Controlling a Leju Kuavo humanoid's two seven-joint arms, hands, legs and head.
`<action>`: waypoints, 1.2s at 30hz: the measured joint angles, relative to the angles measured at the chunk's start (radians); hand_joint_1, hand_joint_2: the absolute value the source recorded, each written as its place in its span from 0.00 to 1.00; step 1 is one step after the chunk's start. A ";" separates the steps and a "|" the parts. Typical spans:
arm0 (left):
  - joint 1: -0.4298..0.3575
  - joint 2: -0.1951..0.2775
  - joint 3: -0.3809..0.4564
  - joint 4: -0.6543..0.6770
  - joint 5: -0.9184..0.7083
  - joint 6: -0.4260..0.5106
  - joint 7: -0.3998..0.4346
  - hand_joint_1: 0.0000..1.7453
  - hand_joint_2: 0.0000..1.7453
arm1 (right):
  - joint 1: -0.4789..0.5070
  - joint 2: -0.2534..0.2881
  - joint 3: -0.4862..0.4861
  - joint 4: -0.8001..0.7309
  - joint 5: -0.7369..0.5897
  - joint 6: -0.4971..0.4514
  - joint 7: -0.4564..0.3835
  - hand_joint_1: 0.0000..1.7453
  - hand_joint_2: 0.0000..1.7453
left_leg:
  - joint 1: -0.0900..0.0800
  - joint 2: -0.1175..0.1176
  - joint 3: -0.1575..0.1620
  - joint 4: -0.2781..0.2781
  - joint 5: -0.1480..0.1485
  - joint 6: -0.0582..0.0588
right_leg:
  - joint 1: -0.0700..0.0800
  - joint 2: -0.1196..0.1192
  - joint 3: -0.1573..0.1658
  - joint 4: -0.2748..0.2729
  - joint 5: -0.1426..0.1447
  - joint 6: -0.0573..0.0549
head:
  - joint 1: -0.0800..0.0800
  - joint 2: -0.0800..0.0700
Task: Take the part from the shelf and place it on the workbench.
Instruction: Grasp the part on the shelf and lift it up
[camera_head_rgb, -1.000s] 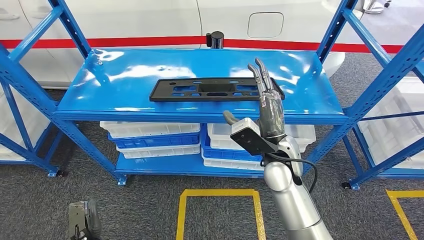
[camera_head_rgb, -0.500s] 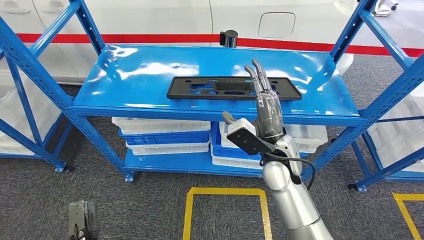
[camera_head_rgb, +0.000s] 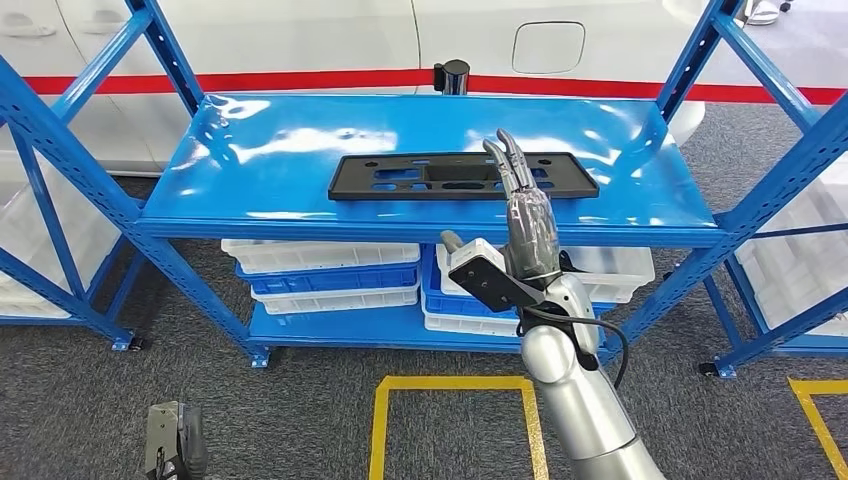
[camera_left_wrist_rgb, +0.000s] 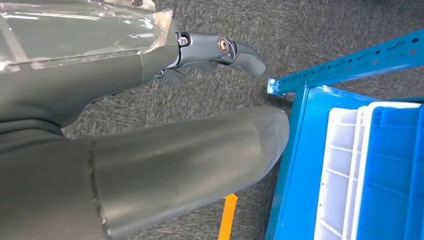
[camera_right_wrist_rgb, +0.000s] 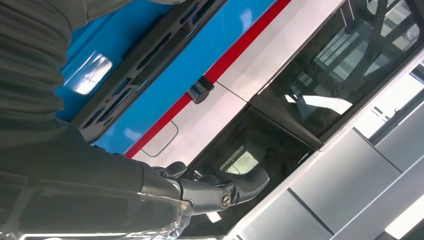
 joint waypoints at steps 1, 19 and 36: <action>-0.001 0.000 0.000 0.001 0.000 -0.001 0.000 0.00 0.00 | 0.000 0.000 0.000 0.000 0.000 0.000 0.000 0.00 1.00 | -0.003 -0.001 0.015 -0.028 0.003 0.004 | 0.002 0.000 -0.001 0.000 0.000 0.008 | 0.000 0.000; -0.005 0.002 -0.011 0.005 -0.041 -0.019 -0.003 0.00 0.00 | -0.006 -0.006 0.000 0.045 -0.088 0.002 -0.083 0.00 0.00 | -0.041 -0.008 0.020 -0.041 0.004 0.074 | 0.027 0.001 -0.009 -0.004 0.008 0.009 | 0.002 0.000; -0.050 -0.031 -0.090 -0.037 -0.118 0.114 -0.117 0.00 0.00 | 0.026 -0.042 -0.077 0.118 -0.235 0.029 -0.219 0.00 0.00 | -0.041 -0.005 0.023 -0.048 0.008 0.065 | 0.029 0.003 -0.010 -0.003 0.010 0.004 | 0.002 0.000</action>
